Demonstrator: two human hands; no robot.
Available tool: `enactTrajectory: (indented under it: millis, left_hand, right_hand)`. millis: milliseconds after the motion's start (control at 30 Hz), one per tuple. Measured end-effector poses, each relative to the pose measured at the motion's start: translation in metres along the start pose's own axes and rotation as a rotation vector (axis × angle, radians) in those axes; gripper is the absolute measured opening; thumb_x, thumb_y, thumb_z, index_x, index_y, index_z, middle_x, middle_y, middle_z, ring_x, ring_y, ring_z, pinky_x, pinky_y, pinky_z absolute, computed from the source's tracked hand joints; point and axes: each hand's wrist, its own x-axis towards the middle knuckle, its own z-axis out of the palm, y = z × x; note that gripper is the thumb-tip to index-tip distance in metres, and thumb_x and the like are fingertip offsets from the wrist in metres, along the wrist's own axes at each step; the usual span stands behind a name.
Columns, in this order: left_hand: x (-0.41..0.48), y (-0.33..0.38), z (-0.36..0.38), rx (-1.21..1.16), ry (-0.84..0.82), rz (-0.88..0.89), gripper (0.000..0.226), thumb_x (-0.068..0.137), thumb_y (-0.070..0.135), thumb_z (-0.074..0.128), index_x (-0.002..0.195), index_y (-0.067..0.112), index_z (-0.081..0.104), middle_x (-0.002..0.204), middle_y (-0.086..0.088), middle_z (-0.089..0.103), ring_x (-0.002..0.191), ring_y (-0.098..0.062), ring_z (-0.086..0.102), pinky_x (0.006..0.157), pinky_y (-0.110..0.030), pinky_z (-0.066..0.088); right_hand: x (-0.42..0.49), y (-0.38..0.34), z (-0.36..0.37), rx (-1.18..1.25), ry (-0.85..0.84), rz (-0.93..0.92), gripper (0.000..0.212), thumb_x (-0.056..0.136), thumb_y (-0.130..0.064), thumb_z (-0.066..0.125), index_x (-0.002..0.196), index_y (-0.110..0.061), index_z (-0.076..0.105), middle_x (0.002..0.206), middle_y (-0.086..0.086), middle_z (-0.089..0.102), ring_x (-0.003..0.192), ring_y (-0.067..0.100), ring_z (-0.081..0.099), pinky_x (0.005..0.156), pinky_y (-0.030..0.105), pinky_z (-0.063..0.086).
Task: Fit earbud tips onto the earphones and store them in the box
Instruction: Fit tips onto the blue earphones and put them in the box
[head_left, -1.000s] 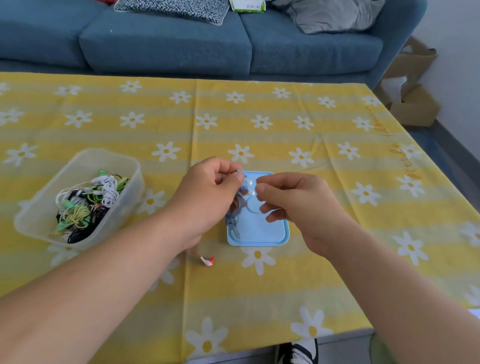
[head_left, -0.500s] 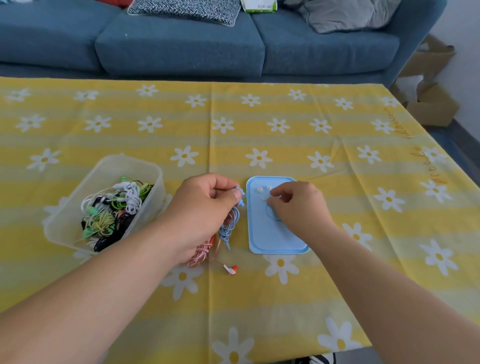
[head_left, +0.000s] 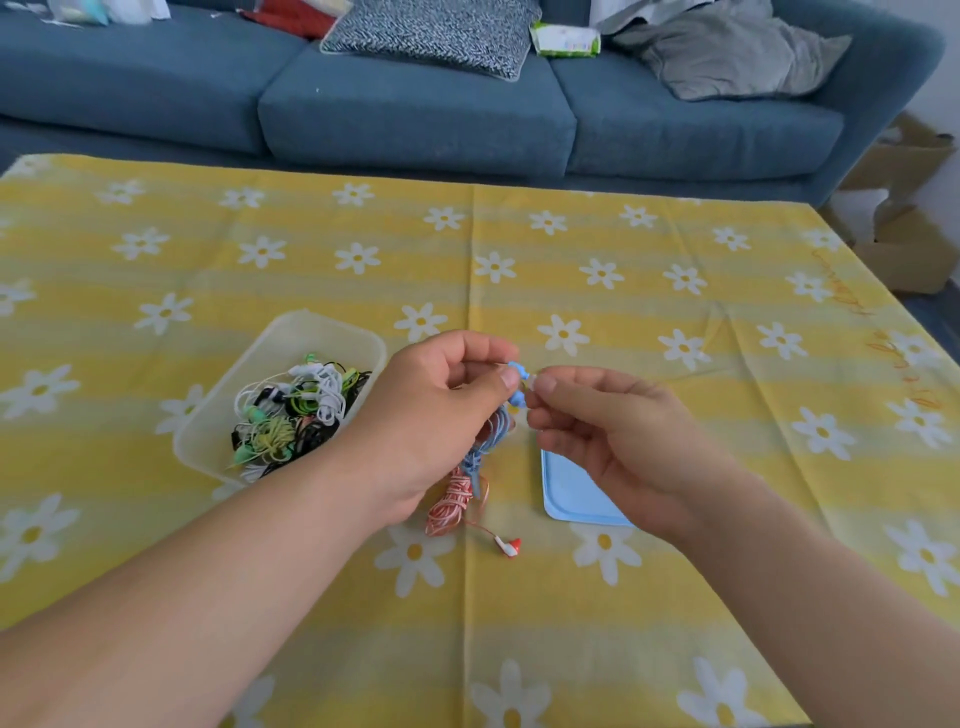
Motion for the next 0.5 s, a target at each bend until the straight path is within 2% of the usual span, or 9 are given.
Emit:
enactTrajectory:
  millis: [167, 267, 367, 500]
  left_hand:
    - [-0.0057, 0.0055, -0.0017, 0.029, 0.024, 0.073, 0.013, 0.096, 0.011, 0.069, 0.103, 0.022, 0.074, 0.083, 0.002, 0.078, 0.073, -0.013, 0.075, 0.065, -0.022, 0.057]
    - [-0.0077, 0.0086, -0.0013, 0.03, 0.011, 0.115, 0.013, 0.095, 0.008, 0.069, 0.101, 0.019, 0.074, 0.079, 0.004, 0.077, 0.072, -0.017, 0.077, 0.071, -0.025, 0.062]
    - [-0.0068, 0.0081, -0.0009, 0.07, 0.008, 0.148, 0.014, 0.093, 0.01, 0.072, 0.1, 0.022, 0.075, 0.08, 0.008, 0.077, 0.082, -0.023, 0.077, 0.081, -0.036, 0.064]
    - [-0.0059, 0.0072, 0.0017, 0.116, 0.023, 0.173, 0.013, 0.092, 0.014, 0.074, 0.098, 0.026, 0.076, 0.085, 0.009, 0.077, 0.085, -0.027, 0.075, 0.08, -0.039, 0.062]
  right_hand:
    - [0.0005, 0.0, 0.0039, 0.114, -0.039, 0.024, 0.021, 0.077, -0.009, 0.073, 0.097, -0.001, 0.075, 0.088, 0.014, 0.075, 0.068, 0.016, 0.069, 0.062, 0.025, 0.059]
    - [0.0006, -0.0015, 0.0044, 0.145, -0.052, 0.019, 0.019, 0.076, -0.009, 0.073, 0.093, -0.002, 0.076, 0.086, 0.014, 0.074, 0.068, 0.017, 0.068, 0.063, 0.025, 0.059]
    - [0.0002, -0.0019, 0.0041, 0.17, -0.065, 0.024, 0.018, 0.078, -0.009, 0.072, 0.094, -0.001, 0.075, 0.084, 0.013, 0.073, 0.069, 0.017, 0.068, 0.065, 0.024, 0.059]
    - [0.0004, -0.0014, 0.0029, 0.191, -0.091, 0.031, 0.023, 0.081, -0.008, 0.071, 0.101, 0.001, 0.073, 0.084, 0.013, 0.071, 0.071, 0.017, 0.067, 0.066, 0.024, 0.059]
